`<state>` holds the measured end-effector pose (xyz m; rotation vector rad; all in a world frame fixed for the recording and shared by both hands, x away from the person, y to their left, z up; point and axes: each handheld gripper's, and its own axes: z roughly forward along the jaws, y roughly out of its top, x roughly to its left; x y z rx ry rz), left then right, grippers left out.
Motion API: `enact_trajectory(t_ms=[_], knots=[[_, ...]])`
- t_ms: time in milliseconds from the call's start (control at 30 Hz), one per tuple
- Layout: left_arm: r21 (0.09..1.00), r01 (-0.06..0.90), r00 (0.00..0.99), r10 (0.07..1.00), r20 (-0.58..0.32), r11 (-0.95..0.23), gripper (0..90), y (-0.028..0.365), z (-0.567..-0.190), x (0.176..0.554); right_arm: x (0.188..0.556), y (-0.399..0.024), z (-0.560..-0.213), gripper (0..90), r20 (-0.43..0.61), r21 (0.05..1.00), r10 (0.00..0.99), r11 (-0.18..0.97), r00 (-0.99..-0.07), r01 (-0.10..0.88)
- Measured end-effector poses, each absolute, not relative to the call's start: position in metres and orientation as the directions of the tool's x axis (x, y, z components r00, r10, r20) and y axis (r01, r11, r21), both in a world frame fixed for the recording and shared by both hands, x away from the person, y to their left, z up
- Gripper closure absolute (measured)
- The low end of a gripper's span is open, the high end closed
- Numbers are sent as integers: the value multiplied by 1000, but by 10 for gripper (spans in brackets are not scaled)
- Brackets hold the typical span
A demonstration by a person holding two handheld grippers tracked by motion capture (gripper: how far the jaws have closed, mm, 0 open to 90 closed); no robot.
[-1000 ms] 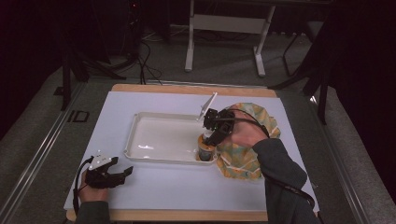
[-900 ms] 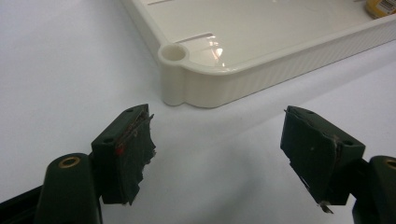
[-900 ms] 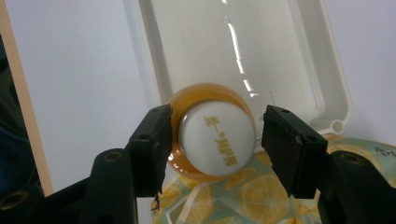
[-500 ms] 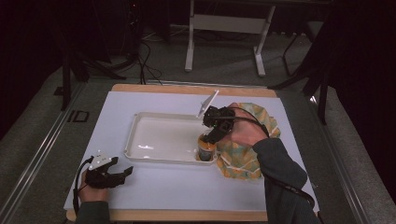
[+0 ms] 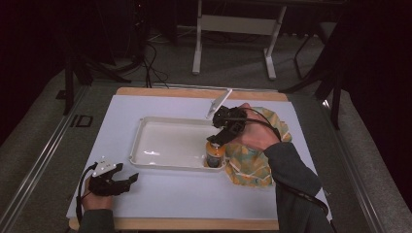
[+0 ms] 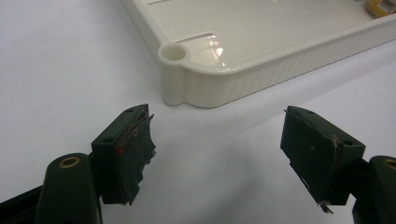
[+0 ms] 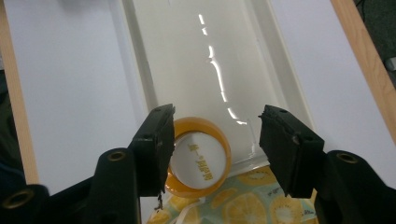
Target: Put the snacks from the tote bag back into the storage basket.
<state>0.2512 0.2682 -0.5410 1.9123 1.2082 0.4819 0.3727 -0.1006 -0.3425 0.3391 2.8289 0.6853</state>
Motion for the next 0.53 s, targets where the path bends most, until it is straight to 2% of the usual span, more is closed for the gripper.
enact_trajectory(t_ms=[533], knots=[[790, 573, 470, 877, -98, -219, 250, 268, -541, 252, 376, -118, -331, 463, -170, 520, 335, 829, -927, 205]])
